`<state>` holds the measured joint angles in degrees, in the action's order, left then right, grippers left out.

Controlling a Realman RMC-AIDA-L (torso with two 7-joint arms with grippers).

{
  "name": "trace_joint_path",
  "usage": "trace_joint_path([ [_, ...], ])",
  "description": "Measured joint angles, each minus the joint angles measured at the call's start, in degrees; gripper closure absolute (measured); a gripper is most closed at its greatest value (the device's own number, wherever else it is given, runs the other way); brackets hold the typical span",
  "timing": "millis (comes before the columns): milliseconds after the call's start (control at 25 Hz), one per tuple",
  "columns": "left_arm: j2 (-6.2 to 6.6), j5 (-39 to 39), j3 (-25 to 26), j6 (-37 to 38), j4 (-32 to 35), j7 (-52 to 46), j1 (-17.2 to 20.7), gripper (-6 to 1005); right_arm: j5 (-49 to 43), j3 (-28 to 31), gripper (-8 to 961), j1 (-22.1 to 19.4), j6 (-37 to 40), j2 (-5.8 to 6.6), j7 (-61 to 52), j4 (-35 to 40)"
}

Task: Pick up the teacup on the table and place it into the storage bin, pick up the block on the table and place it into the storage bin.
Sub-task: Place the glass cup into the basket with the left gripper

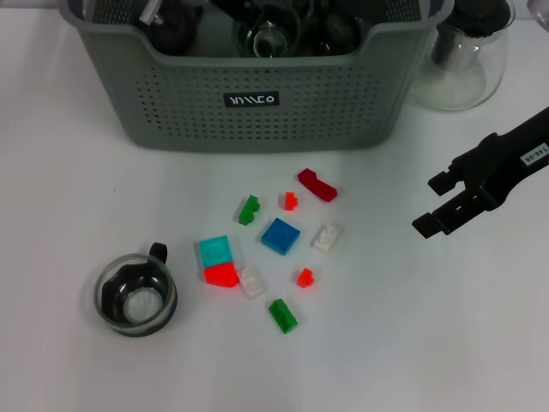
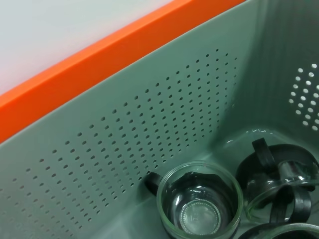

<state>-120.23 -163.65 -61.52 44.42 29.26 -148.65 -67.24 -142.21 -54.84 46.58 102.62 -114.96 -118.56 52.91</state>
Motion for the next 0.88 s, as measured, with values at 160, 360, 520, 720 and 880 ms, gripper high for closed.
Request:
trace_joint_path([
  [160, -0.09, 0.0, 0.0, 0.0, 0.0, 0.1, 0.1, 931, 0.0, 0.0, 22, 0.0, 0.0, 0.00, 0.0, 0.0],
  [360, -0.31, 0.0, 0.0, 0.0, 0.0, 0.4, 0.1, 928, 0.0, 0.0, 22, 0.0, 0.0, 0.00, 0.0, 0.0],
  [520, -0.65, 0.0, -0.2, 0.0, 0.2, 1.0, 0.2, 925, 0.0, 0.0, 22, 0.0, -0.1, 0.00, 0.0, 0.0],
  [720, -0.70, 0.0, -0.8, 0.2, 0.4, 1.1, 0.2, 922, 0.0, -0.1, 22, 0.0, -0.1, 0.00, 0.0, 0.0],
  [880, -0.71, 0.0, -0.8, 0.5, 0.5, 0.9, 0.2, 857, 0.0, -0.1, 22, 0.1, -0.2, 0.00, 0.0, 0.0],
])
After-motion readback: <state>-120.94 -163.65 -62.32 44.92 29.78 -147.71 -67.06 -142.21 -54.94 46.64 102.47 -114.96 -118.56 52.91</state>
